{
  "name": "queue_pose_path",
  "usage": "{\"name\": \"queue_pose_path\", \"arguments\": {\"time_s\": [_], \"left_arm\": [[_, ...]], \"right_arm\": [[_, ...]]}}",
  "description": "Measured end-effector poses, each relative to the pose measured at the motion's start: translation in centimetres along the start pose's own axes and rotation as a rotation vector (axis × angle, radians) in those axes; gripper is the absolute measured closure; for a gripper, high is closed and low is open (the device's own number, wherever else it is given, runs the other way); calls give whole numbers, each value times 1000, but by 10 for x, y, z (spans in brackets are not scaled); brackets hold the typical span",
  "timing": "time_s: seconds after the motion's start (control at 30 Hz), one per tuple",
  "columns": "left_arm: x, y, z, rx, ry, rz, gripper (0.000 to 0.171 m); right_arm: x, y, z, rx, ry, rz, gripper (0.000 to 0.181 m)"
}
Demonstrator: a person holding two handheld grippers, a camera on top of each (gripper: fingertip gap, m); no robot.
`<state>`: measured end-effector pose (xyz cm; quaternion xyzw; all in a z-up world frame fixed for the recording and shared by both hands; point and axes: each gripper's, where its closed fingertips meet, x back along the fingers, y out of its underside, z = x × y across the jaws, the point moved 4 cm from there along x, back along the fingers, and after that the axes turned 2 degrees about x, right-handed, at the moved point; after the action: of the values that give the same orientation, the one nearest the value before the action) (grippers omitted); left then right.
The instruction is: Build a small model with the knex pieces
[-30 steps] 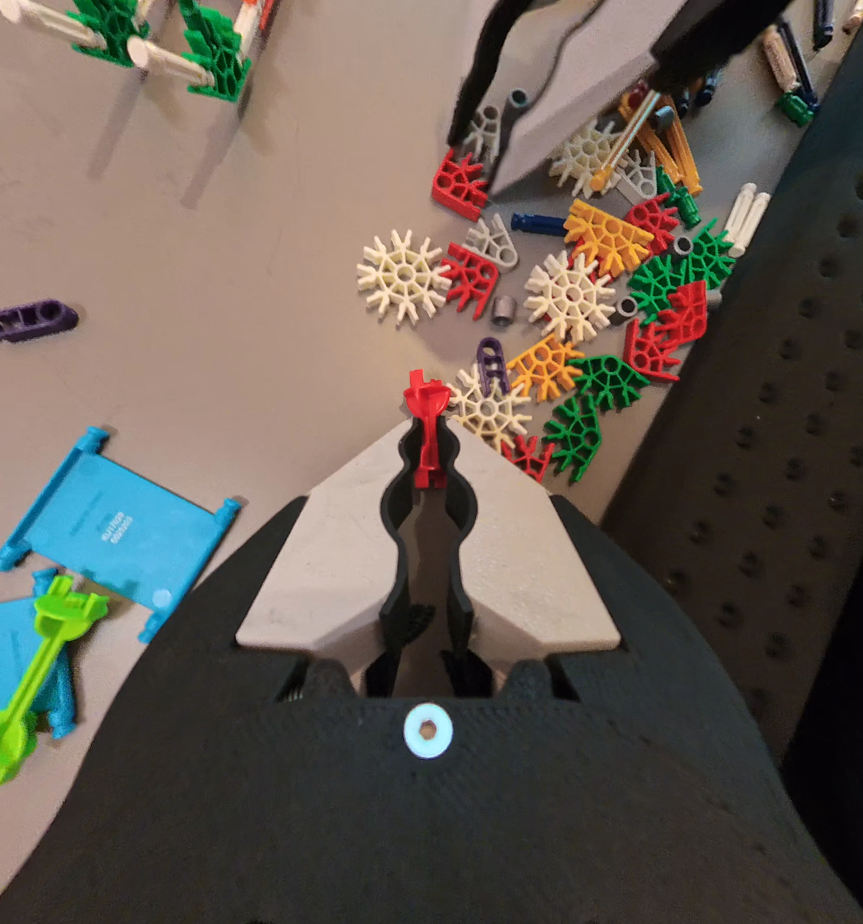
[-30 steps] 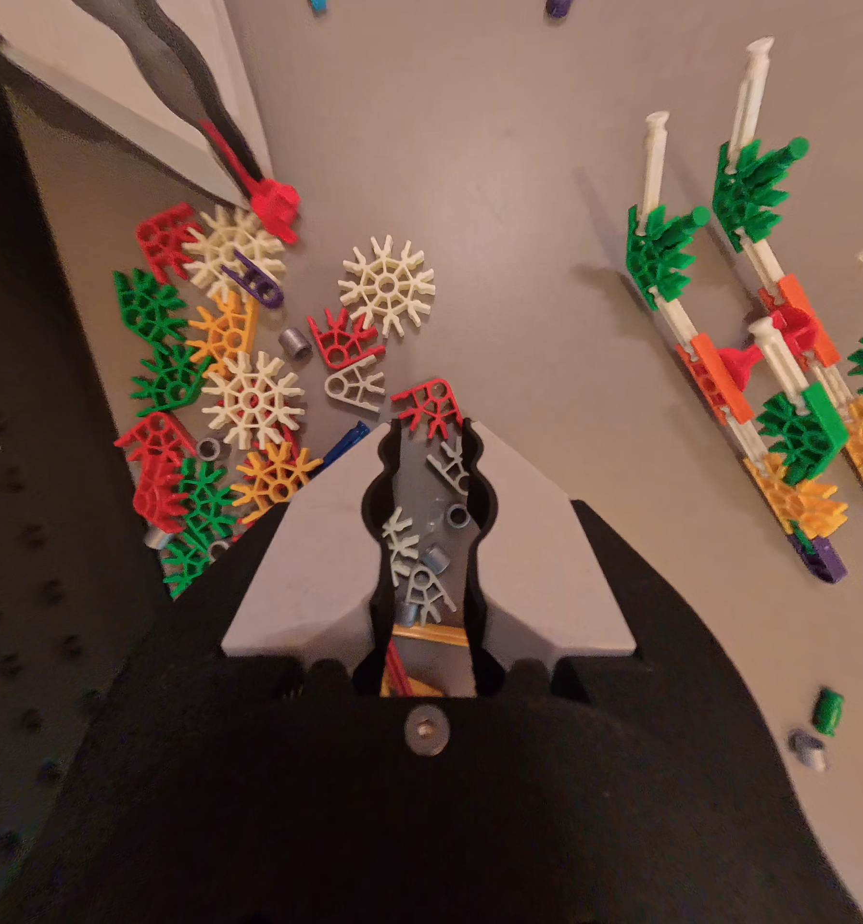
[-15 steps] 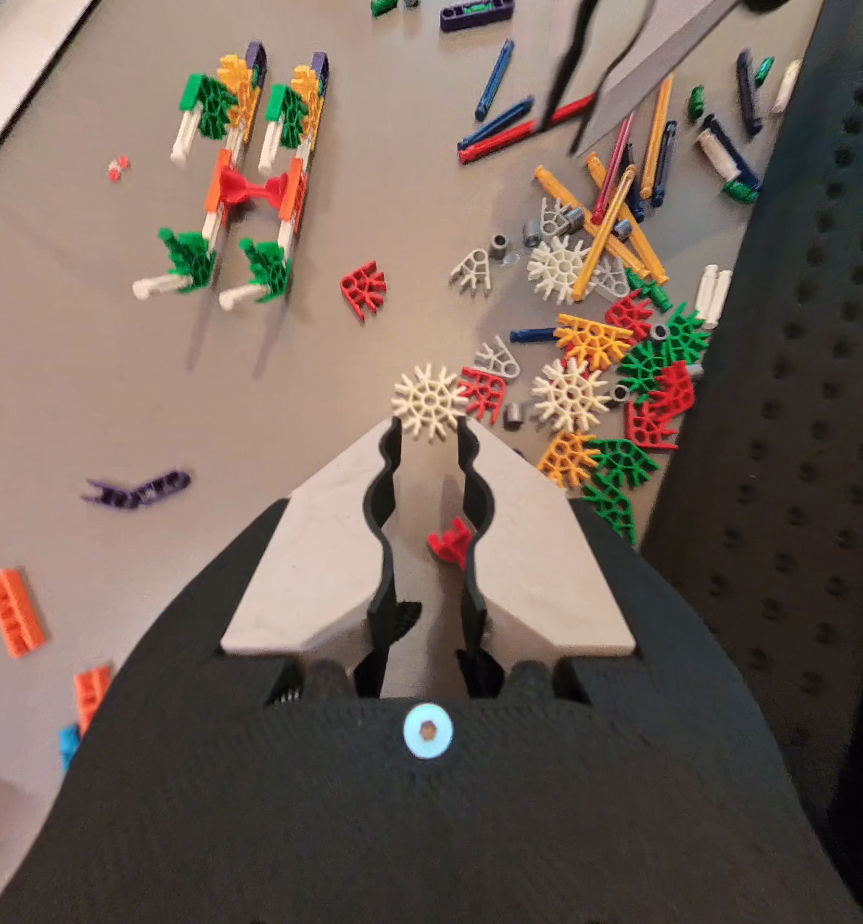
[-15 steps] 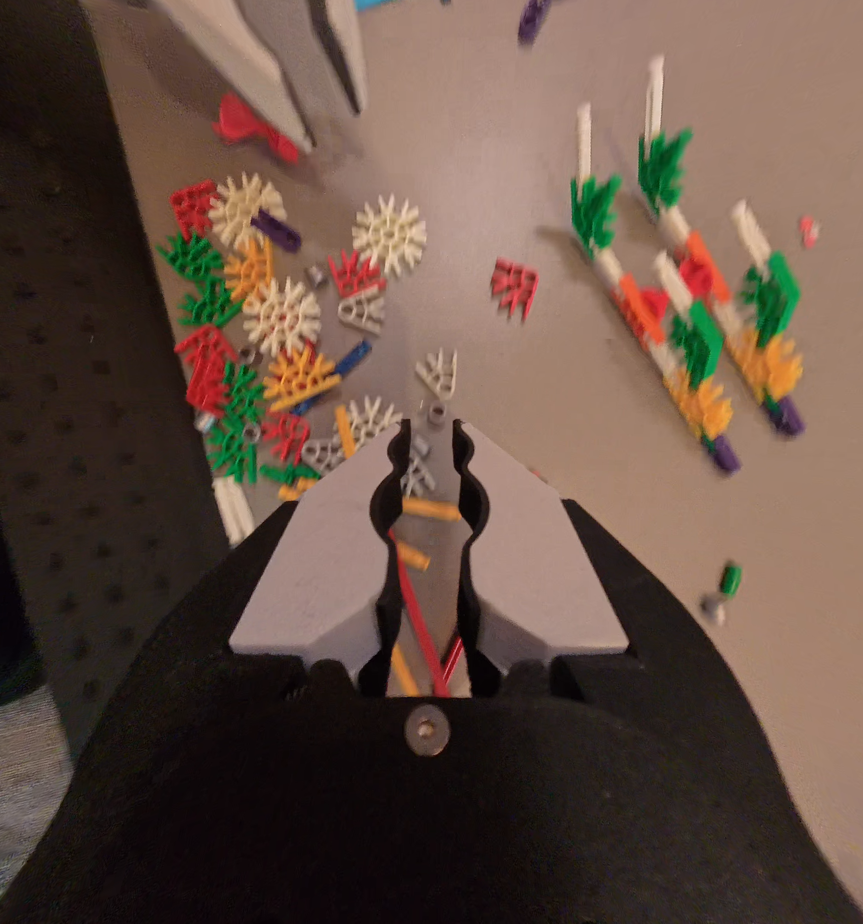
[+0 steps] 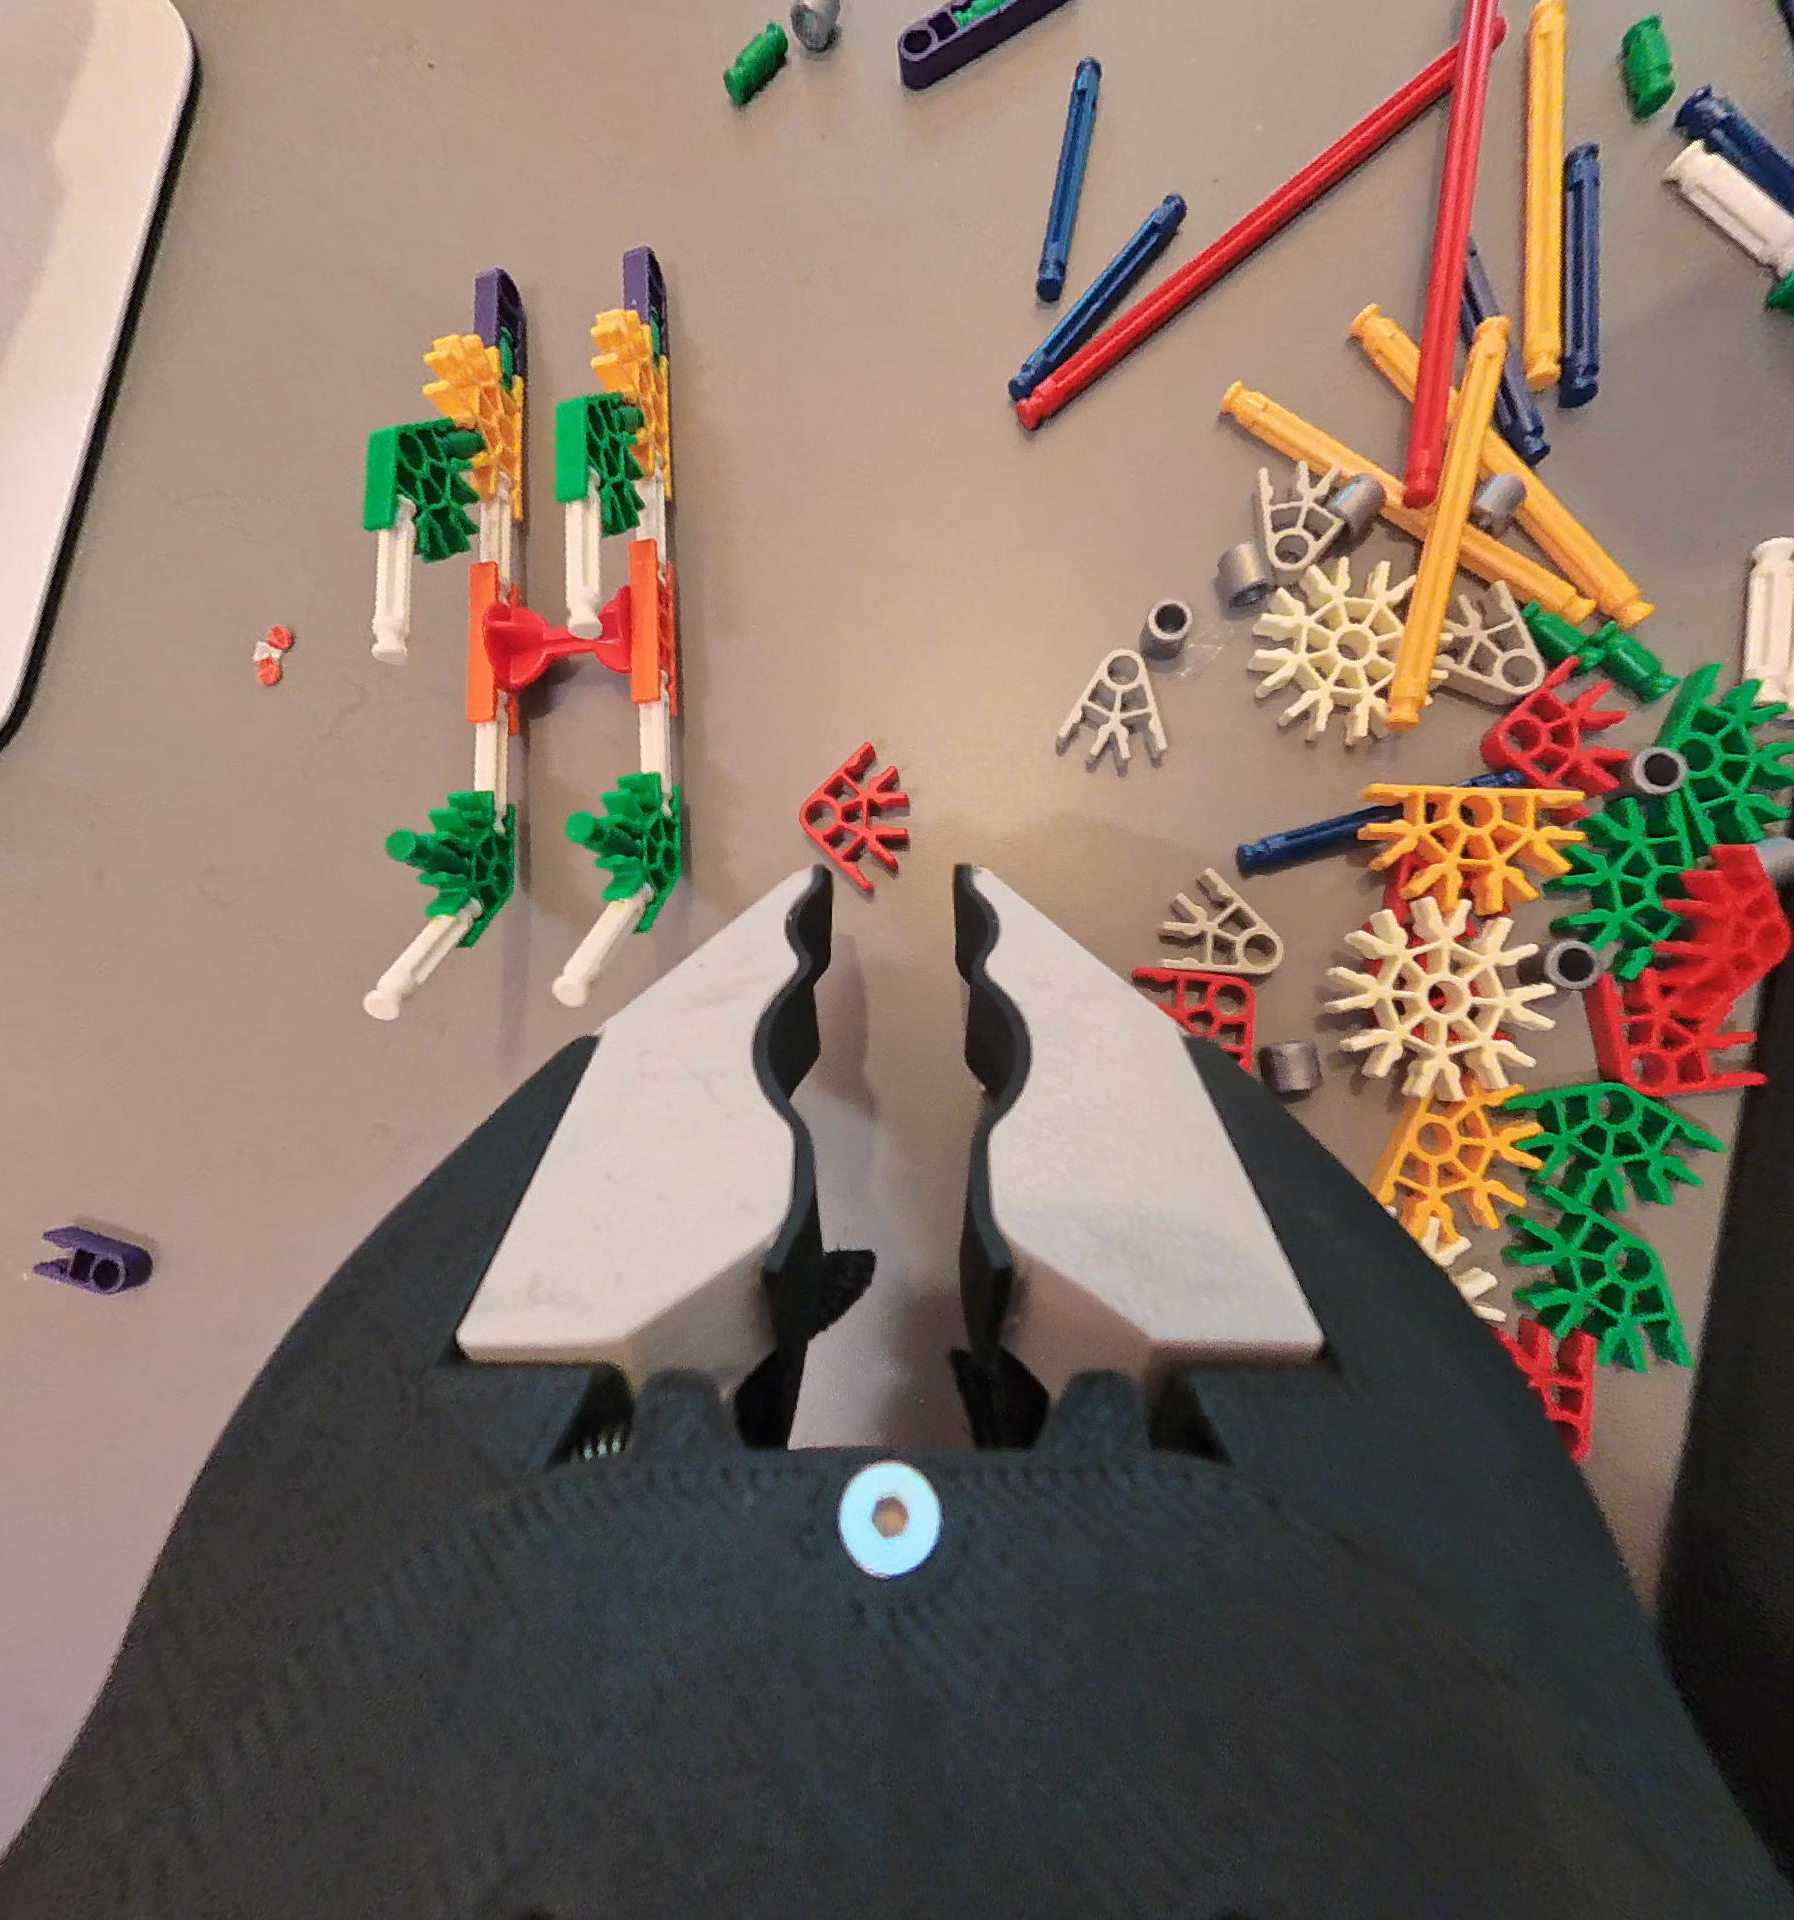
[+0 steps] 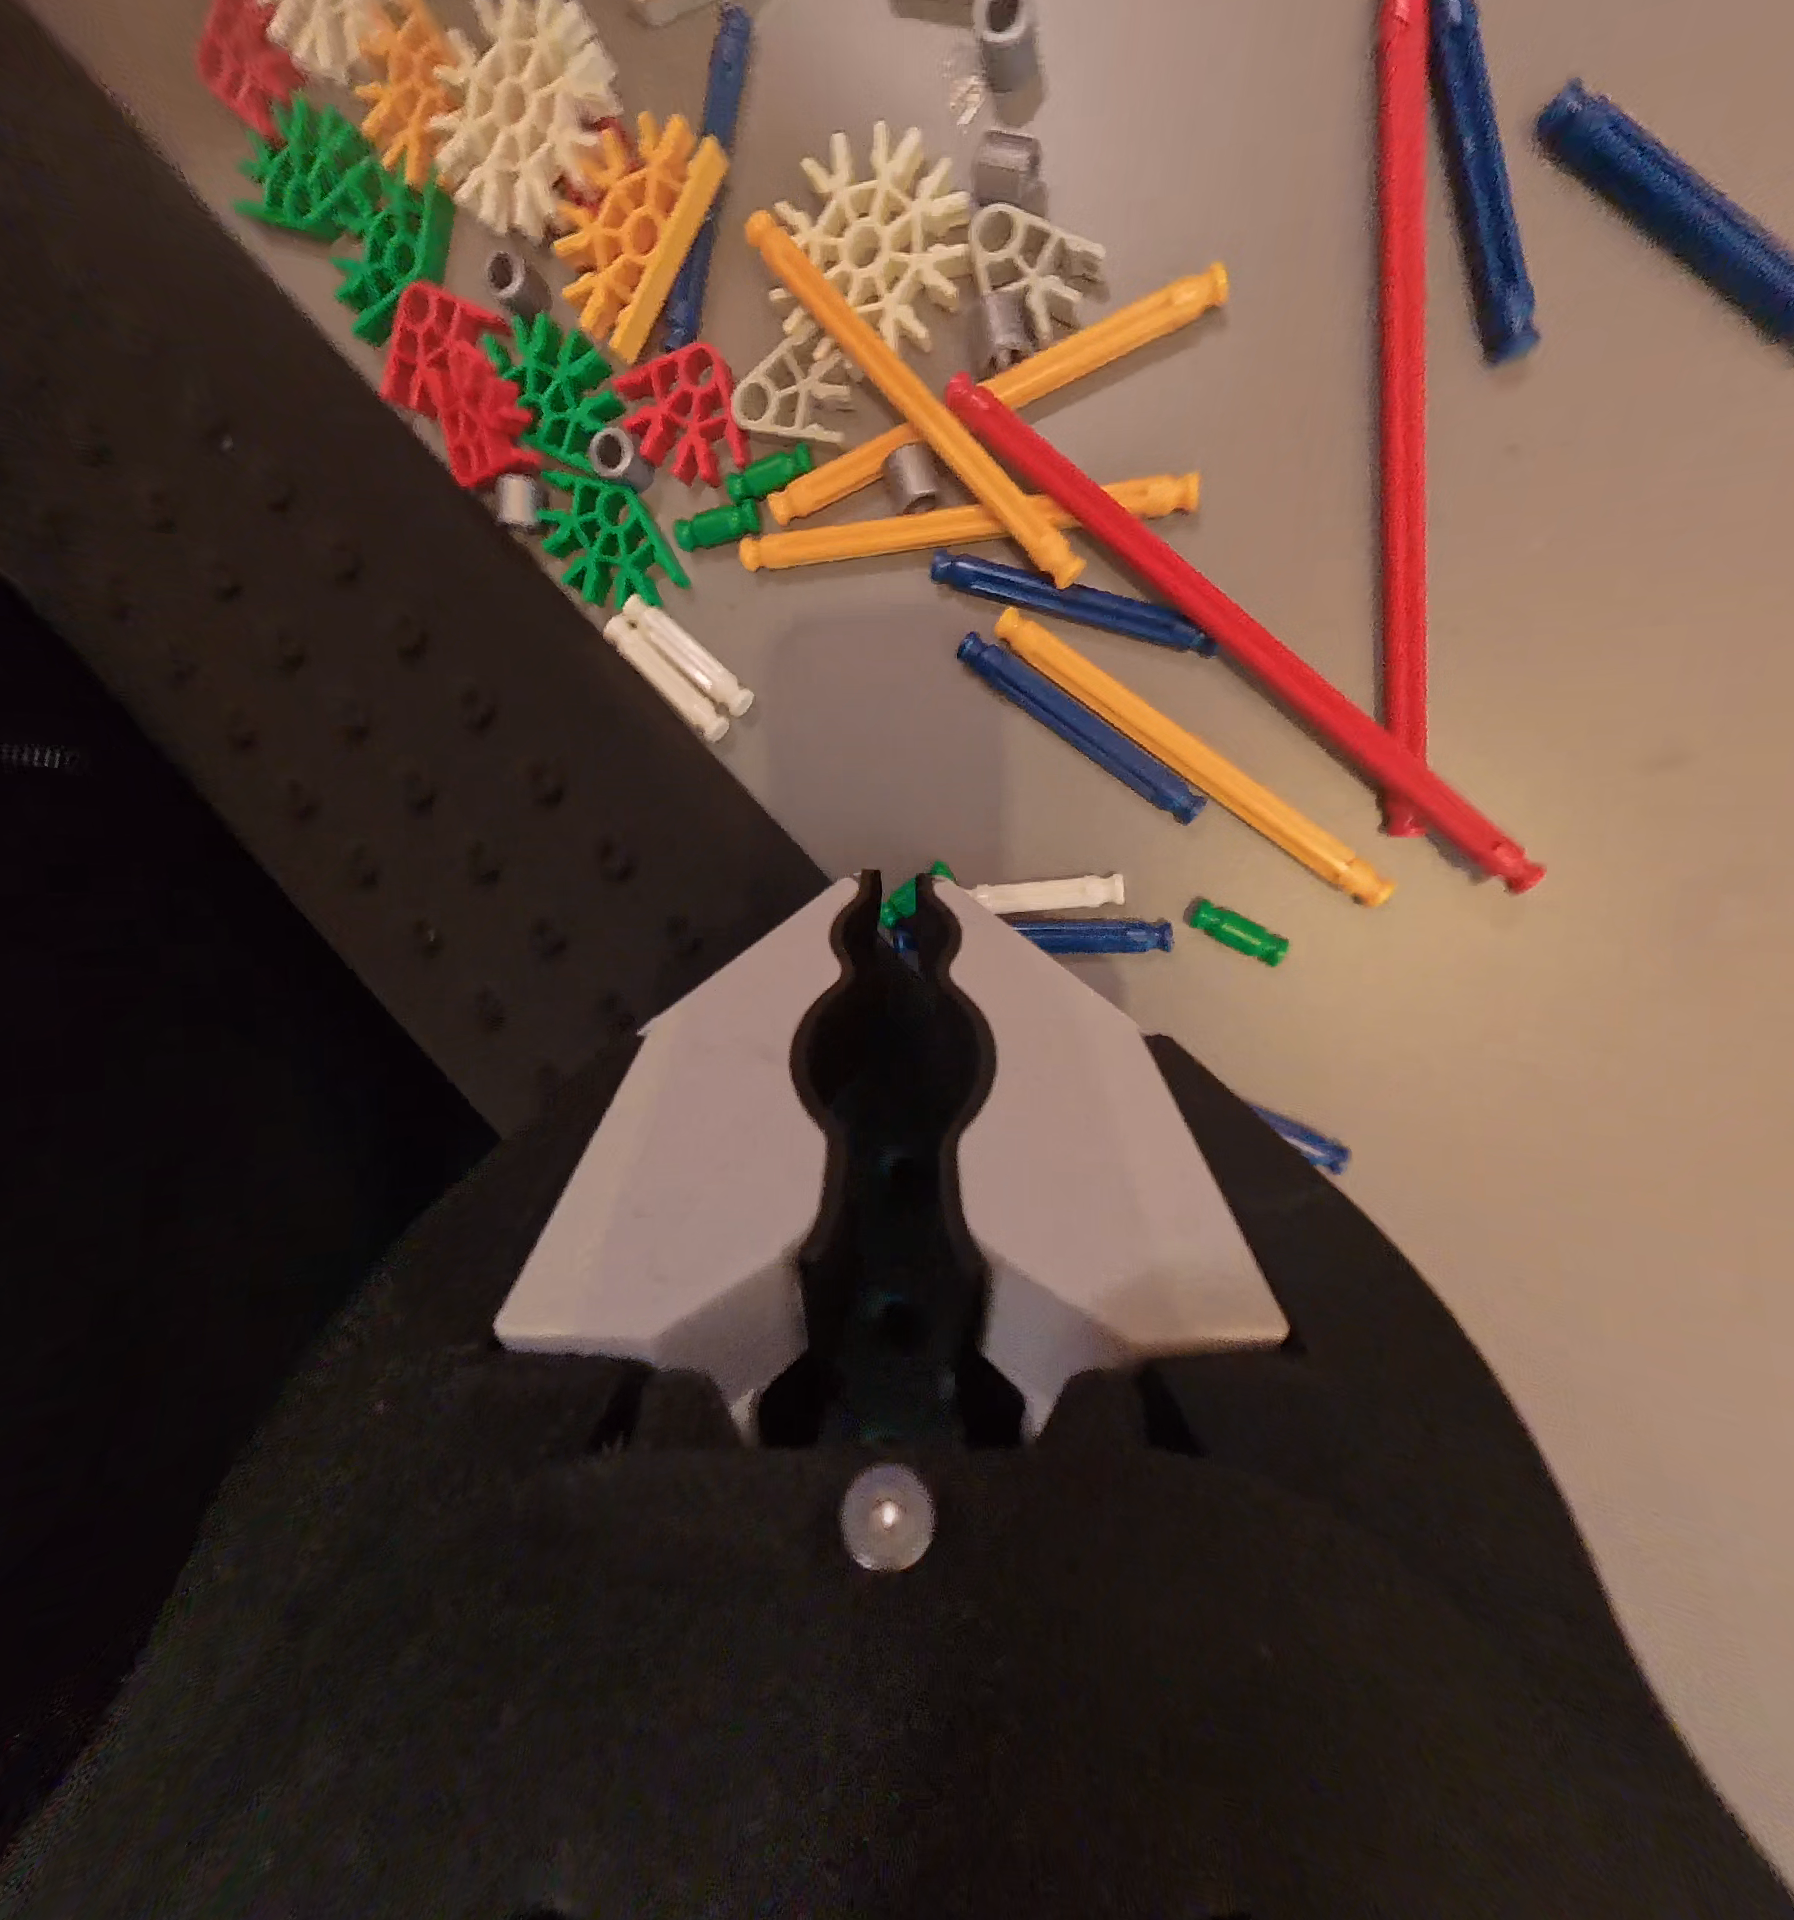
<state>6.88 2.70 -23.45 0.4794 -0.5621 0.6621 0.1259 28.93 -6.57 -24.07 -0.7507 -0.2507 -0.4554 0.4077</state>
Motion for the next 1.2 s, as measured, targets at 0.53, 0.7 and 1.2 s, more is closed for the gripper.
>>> {"name": "queue_pose_path", "arguments": {"time_s": [0.53, 0.7, 1.2], "left_arm": [[3, 2, -7, -33, 40, -3, 150], [-1, 5, -8, -84, 60, -33, 152], [-12, -22, 27, 94, 164, 92, 154]], "right_arm": [[-11, 6, -1, -55, 152, 7, 178], [-9, -1, -2, -36, 156, 47, 178], [7, -35, 5, 28, 124, 189, 178]]}}
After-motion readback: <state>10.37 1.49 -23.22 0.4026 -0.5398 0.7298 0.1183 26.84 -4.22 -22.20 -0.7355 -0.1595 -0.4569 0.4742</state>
